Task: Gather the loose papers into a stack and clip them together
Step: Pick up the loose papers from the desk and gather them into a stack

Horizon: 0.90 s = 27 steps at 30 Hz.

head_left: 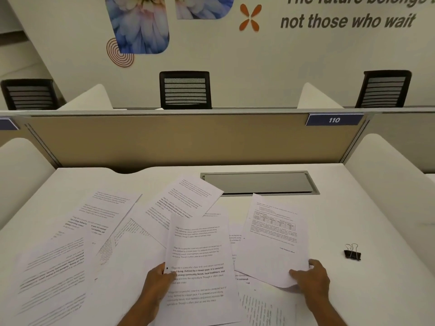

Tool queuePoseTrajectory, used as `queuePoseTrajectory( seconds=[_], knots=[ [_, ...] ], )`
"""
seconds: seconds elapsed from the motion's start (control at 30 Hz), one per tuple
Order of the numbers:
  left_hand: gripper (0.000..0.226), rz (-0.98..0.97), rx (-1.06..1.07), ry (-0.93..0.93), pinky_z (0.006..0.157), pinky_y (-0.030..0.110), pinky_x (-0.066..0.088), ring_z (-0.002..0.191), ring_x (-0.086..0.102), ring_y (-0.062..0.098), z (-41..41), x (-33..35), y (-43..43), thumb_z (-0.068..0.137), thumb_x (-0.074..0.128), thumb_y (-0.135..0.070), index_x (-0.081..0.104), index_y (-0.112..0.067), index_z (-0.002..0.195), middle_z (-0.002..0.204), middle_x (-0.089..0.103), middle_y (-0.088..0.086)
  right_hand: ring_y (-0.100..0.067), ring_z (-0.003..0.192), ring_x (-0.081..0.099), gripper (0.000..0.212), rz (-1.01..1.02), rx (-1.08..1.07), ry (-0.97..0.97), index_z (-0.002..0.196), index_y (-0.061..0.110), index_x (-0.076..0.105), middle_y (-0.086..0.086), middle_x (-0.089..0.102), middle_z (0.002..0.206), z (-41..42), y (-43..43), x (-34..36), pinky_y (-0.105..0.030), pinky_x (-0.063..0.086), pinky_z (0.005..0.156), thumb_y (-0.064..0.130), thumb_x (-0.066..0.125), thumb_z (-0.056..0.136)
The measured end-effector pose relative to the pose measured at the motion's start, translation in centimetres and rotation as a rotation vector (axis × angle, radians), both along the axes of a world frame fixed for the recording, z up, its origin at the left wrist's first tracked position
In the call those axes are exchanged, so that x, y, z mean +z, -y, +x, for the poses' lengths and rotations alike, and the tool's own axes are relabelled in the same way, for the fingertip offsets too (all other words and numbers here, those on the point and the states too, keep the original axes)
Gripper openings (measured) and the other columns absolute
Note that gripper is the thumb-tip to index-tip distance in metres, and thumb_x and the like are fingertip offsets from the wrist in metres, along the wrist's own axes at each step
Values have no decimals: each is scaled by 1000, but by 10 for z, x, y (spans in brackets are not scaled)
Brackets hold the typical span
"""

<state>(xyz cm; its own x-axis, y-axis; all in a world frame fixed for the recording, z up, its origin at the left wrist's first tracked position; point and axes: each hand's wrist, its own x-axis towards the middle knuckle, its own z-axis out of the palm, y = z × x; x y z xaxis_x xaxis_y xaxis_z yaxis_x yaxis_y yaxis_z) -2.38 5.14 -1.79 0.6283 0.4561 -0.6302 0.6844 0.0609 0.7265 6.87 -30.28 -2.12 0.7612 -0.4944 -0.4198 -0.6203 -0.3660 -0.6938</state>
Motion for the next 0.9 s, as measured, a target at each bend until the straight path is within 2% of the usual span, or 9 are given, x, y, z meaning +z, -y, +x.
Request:
queuePoseTrajectory(
  seconds=[0.13,0.23,0.3,0.37,0.5,0.57,0.67,0.73,0.9],
  knots=[
    [22,-27,-8,-5,76,42,61,91,74,30,-1,0,-1,97,57,-5,68,-14,114,102,77,8,-34,84,64,38,231,10,-7,119,-3,65,-23,72,111,0,14,0,-34,51,69,-5,72,81],
    [21,-41,-3,-11,79,43,61,92,74,31,-2,1,-4,98,57,-5,67,-15,113,102,77,9,-24,61,49,30,364,-28,0,116,-4,67,-18,70,88,-3,26,3,-27,40,57,-10,65,86],
    [20,-55,3,-19,81,46,62,93,74,32,-4,1,-5,98,57,-6,67,-14,113,103,77,10,-24,60,49,31,461,-94,6,119,-2,65,-17,67,89,-6,35,4,-29,40,58,-10,64,89],
    [20,-71,2,-27,84,50,61,93,75,34,-4,2,-5,98,57,-5,67,-16,112,104,78,11,-23,63,52,37,518,-143,18,127,2,62,-19,65,102,-9,41,4,-29,42,60,-9,63,91],
    [18,-86,5,-28,88,52,60,96,73,34,-4,4,-5,98,57,-6,67,-16,109,104,77,10,-26,78,59,36,477,-78,47,127,4,63,-22,69,115,-18,40,7,-28,46,62,-4,64,93],
    [18,-97,6,-22,88,52,60,97,73,34,-4,6,-4,99,56,-7,66,-17,110,106,77,9,-25,79,62,28,437,8,49,119,6,65,-18,73,103,-25,28,10,-28,50,62,-3,65,92],
    [17,-140,10,-6,87,52,60,96,75,34,-6,7,0,100,56,-10,67,-15,112,106,78,11,-12,57,69,22,382,173,55,103,5,68,-1,77,70,-38,-2,7,-23,55,48,-11,66,88],
    [18,-160,16,5,87,52,60,95,76,33,-7,7,1,102,55,-15,67,-13,115,105,79,11,-3,48,68,22,349,285,69,96,3,70,6,75,57,-47,-26,-4,-17,55,48,-16,66,85],
    [34,-172,-6,41,96,48,56,105,71,30,-10,13,7,104,45,-41,62,-20,125,117,74,5,-12,69,74,22,280,460,37,102,7,73,-2,81,79,-64,-87,-22,-20,56,66,-4,71,84]
  ],
)
